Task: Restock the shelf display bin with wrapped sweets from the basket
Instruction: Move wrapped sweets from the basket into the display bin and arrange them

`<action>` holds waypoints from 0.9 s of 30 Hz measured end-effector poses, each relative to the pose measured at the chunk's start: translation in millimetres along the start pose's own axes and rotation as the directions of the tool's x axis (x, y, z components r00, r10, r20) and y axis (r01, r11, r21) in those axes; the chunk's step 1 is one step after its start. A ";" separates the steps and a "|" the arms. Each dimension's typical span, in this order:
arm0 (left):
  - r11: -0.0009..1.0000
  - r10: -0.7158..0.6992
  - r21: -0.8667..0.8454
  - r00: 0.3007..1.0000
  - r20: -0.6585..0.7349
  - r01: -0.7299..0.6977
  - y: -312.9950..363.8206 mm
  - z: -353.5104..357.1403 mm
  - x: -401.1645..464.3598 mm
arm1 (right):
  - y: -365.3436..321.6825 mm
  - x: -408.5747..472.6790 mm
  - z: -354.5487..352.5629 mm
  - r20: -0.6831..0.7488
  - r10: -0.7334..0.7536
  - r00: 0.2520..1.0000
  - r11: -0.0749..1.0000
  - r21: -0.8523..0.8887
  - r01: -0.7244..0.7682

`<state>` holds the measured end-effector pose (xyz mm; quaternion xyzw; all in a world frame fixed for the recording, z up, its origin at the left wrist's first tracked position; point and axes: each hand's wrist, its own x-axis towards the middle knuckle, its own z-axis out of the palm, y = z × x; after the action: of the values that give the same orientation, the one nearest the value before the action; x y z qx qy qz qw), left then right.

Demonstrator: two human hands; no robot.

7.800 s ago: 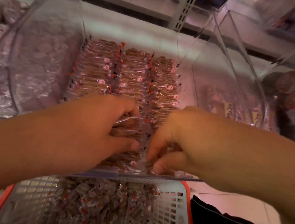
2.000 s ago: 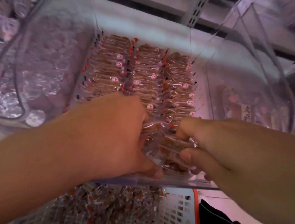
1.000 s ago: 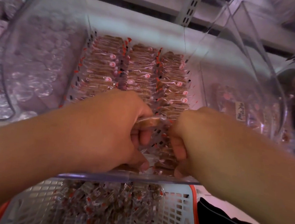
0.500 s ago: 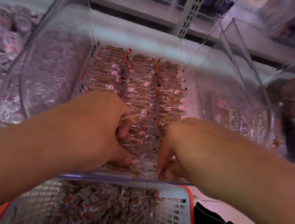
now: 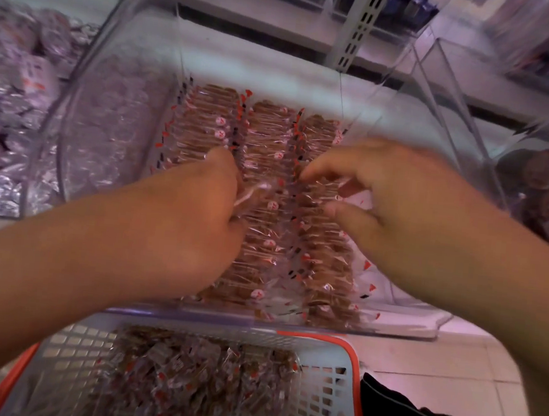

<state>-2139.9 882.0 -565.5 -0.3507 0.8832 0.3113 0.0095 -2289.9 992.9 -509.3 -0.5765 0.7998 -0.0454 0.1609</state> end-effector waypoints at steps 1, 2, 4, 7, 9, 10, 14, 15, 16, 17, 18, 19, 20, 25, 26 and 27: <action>1.000 0.005 -0.025 1.000 -0.019 -0.005 -0.7 0.5 0.5 | 0.5 -0.9 2.1 0.023 0.004 1.000 1.000 -0.009 -0.004; 0.999 0.010 -0.043 0.999 -0.031 -0.011 -0.7 0.8 0.6 | -0.1 -2.4 5.1 0.044 0.008 0.999 0.998 -0.058 -0.005; 0.996 0.036 -0.077 0.998 -0.054 -0.040 -1.4 1.3 1.0 | 1.1 -2.2 13.9 0.116 0.020 0.993 0.991 -0.136 -0.004; 0.994 0.062 -0.083 0.996 -0.056 -0.067 -0.9 -2.8 0.8 | 3.6 0.6 17.1 0.094 0.019 0.995 0.986 -0.164 -0.004; 0.995 0.075 -0.065 0.992 -0.098 -0.082 -0.3 -8.8 -1.4 | 5.5 1.3 14.8 -0.009 -0.032 0.999 0.998 -0.062 0.031; 0.994 0.077 -0.069 0.989 -0.130 -0.086 0.4 -12.4 -3.7 | 4.7 0.5 13.5 -0.066 -0.047 0.997 0.997 0.051 0.050; 0.984 0.109 -0.114 0.967 -0.231 -0.138 4.9 -21.5 -17.4 | -0.3 -1.1 15.4 -0.193 -0.116 0.974 0.920 0.348 0.178; 0.981 0.123 -0.120 0.962 -0.244 -0.155 5.9 -22.7 -20.4 | -0.5 -0.2 16.8 -0.206 -0.103 0.973 0.890 0.419 0.183; 0.977 0.135 -0.125 0.958 -0.252 -0.170 6.9 -24.3 -23.1 | -2.6 0.5 17.8 -0.216 -0.095 0.972 0.857 0.479 0.190; 0.976 0.153 -0.108 0.952 -0.265 -0.187 6.8 -26.0 -26.3 | -5.0 1.7 18.9 -0.222 -0.092 0.971 0.828 0.524 0.198; 0.975 0.188 -0.058 0.937 -0.295 -0.214 6.6 -27.5 -29.5 | -7.6 3.2 19.5 -0.230 -0.081 0.970 0.800 0.565 0.201; 0.968 0.241 0.023 0.909 -0.340 -0.248 6.5 -28.8 -33.0 | -9.5 5.6 20.1 -0.250 -0.047 0.967 0.768 0.611 0.195; 0.952 0.305 0.114 0.870 -0.388 -0.283 5.6 -30.0 -36.6 | -10.7 9.1 20.3 -0.279 0.008 0.960 0.739 0.648 0.182; 0.855 0.499 0.396 0.740 -0.451 -0.336 -19.1 -45.6 -54.4 | -24.4 69.4 20.9 -0.407 0.168 0.898 0.891 0.452 0.038; 0.817 0.549 0.439 0.738 -0.394 -0.374 -27.1 -49.3 -55.4 | -28.4 88.6 21.2 -0.416 0.176 0.892 0.911 0.412 0.012; 0.781 0.591 0.467 0.734 -0.335 -0.416 -34.4 -52.1 -56.7 | -31.5 107.2 21.2 -0.430 0.178 0.885 0.930 0.366 -0.009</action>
<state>-2065.1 868.5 -528.9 -0.1491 0.9623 0.0409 -0.2239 -2285.1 884.4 -543.2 -0.4711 0.8209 -0.3146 0.0718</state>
